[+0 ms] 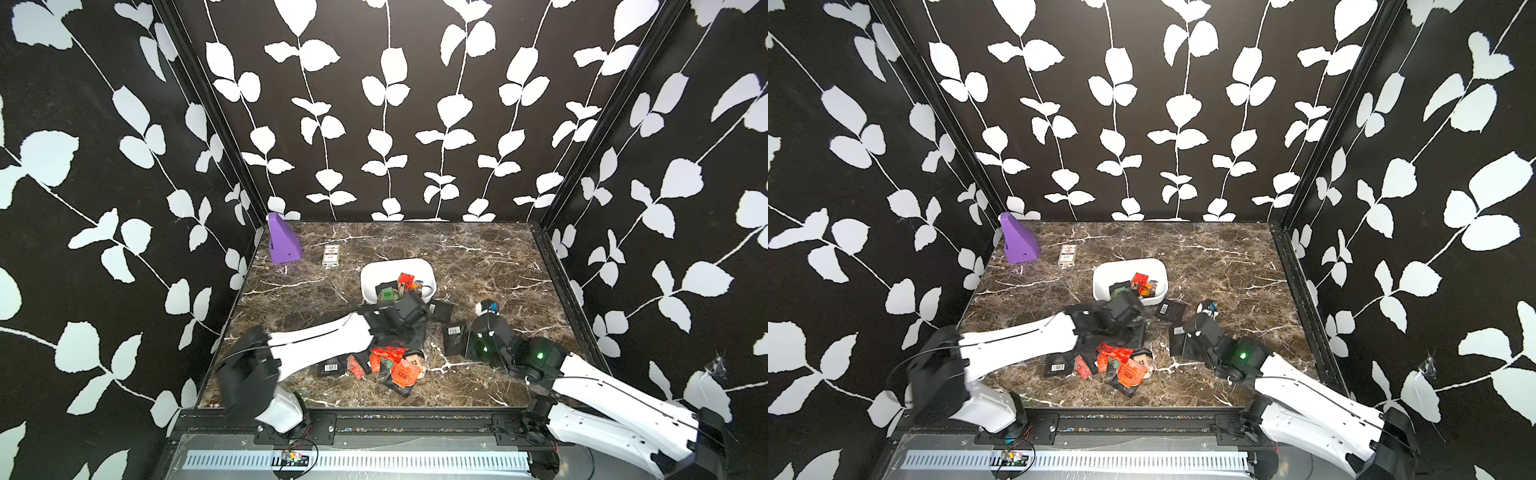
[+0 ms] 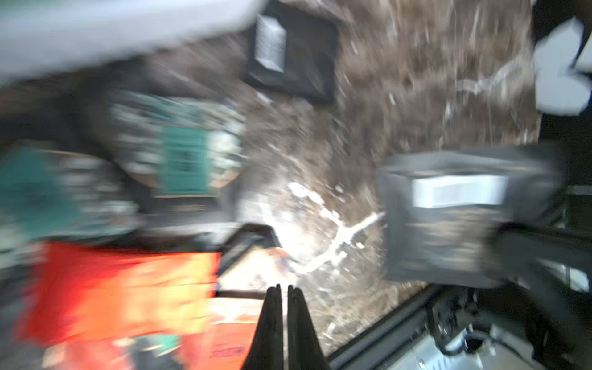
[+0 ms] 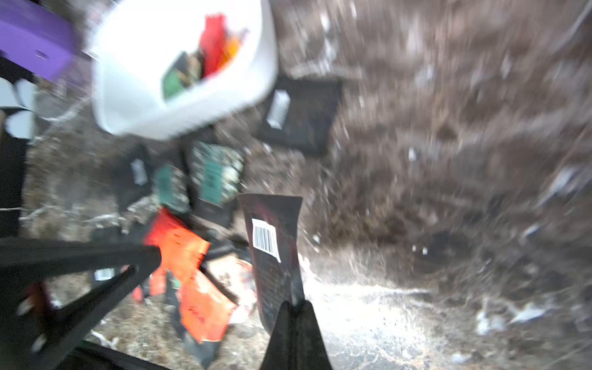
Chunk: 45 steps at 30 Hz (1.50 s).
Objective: Put the tea bags into the storage box
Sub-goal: Pick up the tea bag from the center of the board, then place the tea bag in the storage box.
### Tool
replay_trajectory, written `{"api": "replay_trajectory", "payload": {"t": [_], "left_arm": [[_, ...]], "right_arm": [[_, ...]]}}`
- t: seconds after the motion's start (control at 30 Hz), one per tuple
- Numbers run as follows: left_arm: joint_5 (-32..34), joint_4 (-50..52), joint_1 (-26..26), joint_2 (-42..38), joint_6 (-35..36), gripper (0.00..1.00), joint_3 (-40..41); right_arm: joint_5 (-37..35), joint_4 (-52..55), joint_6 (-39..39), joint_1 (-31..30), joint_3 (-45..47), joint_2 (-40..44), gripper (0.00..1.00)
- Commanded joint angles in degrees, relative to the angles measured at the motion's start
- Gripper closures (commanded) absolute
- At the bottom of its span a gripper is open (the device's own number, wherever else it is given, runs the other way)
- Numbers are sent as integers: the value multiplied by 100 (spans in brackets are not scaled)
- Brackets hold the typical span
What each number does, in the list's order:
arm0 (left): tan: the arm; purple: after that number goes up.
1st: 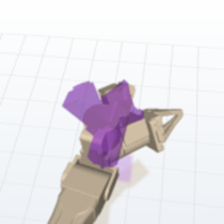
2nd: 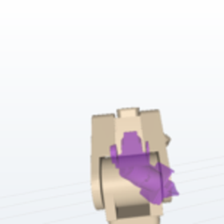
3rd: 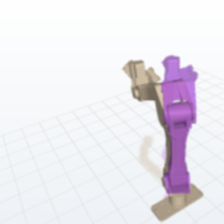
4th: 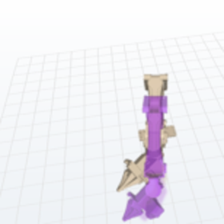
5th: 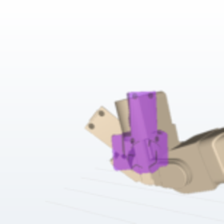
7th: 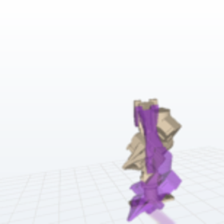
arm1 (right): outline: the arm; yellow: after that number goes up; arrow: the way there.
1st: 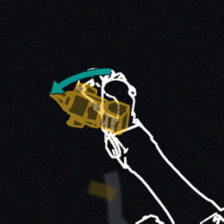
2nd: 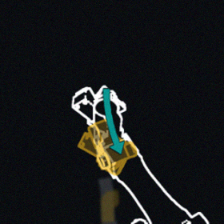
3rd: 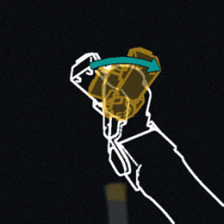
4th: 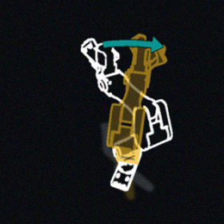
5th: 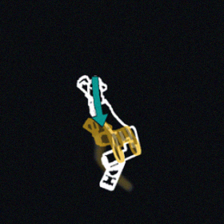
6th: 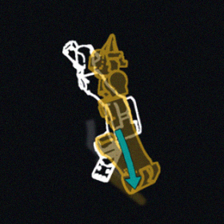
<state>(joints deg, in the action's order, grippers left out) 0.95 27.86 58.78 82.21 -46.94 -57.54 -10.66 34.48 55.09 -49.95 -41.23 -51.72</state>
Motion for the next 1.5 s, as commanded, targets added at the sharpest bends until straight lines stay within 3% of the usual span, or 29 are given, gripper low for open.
{"api": "replay_trajectory", "payload": {"t": [0.0,0.37,0.57,0.77,0.87,1.13,1.3,1.47], "left_arm": [[550,351,-139,-559,-91,99,542],[587,445,-271,-1776,-690,87,1638],[370,497,-271,-2256,-807,68,2023],[-243,275,-249,-2189,-757,66,2235],[-396,184,-182,-2128,-725,72,2287],[-565,-64,164,-1809,-768,86,2256],[-582,-306,309,-1605,-902,94,2240],[-706,-353,350,-1508,-906,100,2286]], "right_arm": [[-80,138,-539,198,-698,-468,100],[1299,-1099,-1097,964,-2829,-3598,100],[1486,-1199,-1092,1140,-3861,-4880,100],[1397,-1217,-972,1325,-4298,-5547,100],[1297,-1193,-947,1391,-4390,-5672,97],[1041,-769,-1260,1462,-4458,-5493,53],[818,-491,-1544,1462,-4104,-4737,50],[1071,-642,-1455,1383,-2896,-3422,51]]}}
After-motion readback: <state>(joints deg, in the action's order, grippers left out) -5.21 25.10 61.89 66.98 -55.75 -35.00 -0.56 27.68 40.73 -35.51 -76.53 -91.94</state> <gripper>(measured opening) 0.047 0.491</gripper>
